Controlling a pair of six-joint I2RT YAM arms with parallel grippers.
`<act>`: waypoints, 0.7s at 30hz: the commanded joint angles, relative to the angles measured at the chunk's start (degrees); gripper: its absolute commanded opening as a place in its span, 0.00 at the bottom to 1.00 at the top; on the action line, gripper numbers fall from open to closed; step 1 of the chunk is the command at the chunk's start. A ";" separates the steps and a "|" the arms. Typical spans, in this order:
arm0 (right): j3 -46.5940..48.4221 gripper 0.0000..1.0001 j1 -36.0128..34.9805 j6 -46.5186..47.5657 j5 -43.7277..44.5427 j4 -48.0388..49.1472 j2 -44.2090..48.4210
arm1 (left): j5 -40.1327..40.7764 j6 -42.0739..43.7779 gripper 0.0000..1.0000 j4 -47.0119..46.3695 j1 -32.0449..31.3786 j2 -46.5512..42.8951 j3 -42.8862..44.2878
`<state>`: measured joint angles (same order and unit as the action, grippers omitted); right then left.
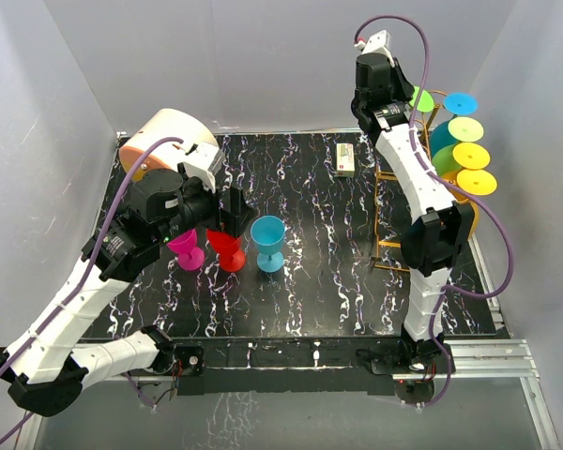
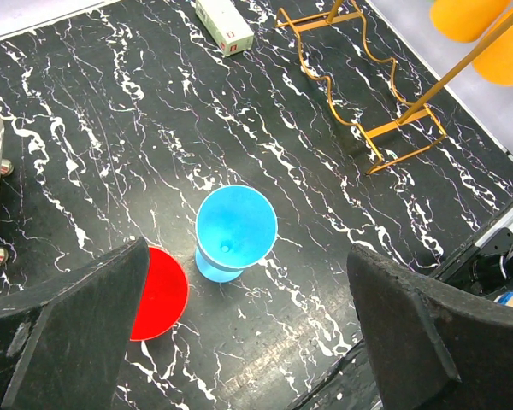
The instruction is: Take the wine glass off the wine glass rack
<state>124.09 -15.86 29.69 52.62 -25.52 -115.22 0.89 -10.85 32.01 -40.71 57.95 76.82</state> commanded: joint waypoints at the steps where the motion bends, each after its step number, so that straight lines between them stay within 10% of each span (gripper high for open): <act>1: 2.80 0.05 -0.29 -1.14 -0.95 1.78 3.66 | -0.88 -0.65 0.99 0.39 -0.25 -0.83 1.45; 21: 5.46 0.05 -2.20 -3.32 -3.77 1.52 5.00 | -2.44 -4.02 0.99 0.95 -0.26 -0.94 2.09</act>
<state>125.23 -17.50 28.86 50.50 -25.50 -113.08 -0.54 -13.74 33.06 -40.71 57.95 76.95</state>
